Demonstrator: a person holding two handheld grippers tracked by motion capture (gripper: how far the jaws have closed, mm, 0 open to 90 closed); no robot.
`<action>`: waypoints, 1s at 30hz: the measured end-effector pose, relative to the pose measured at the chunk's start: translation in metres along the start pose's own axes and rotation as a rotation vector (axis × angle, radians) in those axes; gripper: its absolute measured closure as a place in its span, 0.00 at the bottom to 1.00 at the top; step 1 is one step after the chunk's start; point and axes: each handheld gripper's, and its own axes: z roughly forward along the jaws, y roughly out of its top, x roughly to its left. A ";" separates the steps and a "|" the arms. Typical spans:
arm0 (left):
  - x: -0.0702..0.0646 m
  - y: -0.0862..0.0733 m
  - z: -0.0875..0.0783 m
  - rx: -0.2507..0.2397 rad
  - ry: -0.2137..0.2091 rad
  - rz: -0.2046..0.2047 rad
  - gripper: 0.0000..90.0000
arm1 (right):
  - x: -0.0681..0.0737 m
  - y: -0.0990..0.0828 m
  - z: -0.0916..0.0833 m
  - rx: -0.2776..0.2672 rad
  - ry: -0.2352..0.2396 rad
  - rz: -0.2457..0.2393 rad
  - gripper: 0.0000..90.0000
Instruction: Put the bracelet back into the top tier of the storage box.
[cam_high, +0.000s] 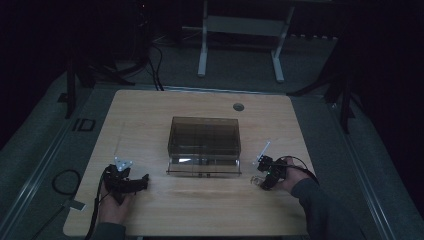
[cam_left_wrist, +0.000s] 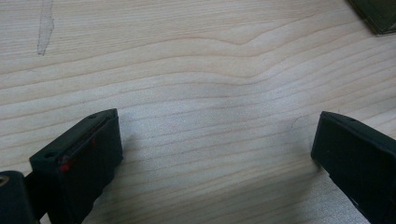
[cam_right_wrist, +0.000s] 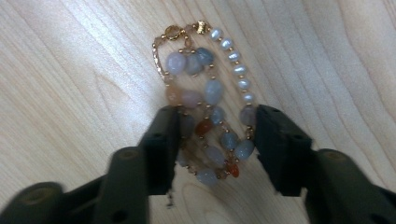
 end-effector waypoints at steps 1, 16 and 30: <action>0.000 0.000 0.000 0.000 0.000 0.000 0.03 | 0.000 0.001 0.000 0.004 -0.002 -0.004 0.63; 0.000 0.000 0.000 0.001 -0.002 0.002 0.03 | 0.000 0.001 -0.002 0.005 -0.015 0.036 0.86; 0.000 0.000 0.000 0.002 -0.002 0.002 0.03 | -0.001 -0.002 -0.004 -0.018 0.016 0.076 0.90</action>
